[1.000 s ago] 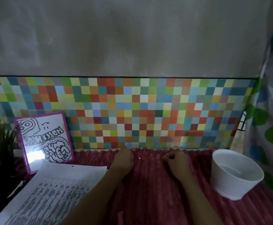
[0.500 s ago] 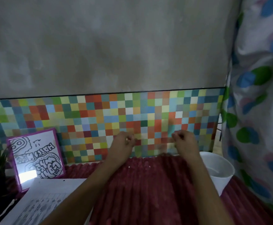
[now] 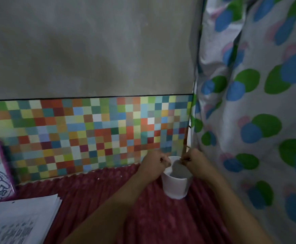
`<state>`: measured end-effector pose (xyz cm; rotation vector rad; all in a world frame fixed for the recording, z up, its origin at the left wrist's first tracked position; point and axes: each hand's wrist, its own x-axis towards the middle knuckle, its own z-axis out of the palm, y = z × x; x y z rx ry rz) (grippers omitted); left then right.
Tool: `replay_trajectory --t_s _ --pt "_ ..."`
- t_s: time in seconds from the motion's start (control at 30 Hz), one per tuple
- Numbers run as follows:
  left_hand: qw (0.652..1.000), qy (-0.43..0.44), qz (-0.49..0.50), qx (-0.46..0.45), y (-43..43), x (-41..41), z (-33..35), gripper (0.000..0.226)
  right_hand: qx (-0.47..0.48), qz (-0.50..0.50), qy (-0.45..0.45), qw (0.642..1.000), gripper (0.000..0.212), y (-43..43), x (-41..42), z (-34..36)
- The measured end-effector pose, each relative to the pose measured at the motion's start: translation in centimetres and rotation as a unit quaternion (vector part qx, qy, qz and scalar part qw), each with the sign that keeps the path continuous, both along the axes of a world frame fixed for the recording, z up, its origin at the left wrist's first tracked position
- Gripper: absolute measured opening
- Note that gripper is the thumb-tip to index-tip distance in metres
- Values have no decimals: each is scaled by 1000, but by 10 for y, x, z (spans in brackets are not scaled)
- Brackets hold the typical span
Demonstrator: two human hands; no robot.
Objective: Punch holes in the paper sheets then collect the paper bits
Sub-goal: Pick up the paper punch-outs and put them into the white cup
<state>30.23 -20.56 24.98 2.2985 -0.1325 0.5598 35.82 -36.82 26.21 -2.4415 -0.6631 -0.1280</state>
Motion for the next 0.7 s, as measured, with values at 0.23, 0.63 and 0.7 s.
replay_trajectory --t_s 0.23,0.63,0.7 --pt "999 -5 22 -24 -5 -2 -1 6 42 -39 4 998 16 -4 -6 5" --pt "998 -31 60 11 -11 -14 -6 18 8 -70 -90 993 14 8 -2 -3" --pt "996 -55 70 23 -3 -15 -7 21 -35 -84 -85 992 22 14 1 -8"
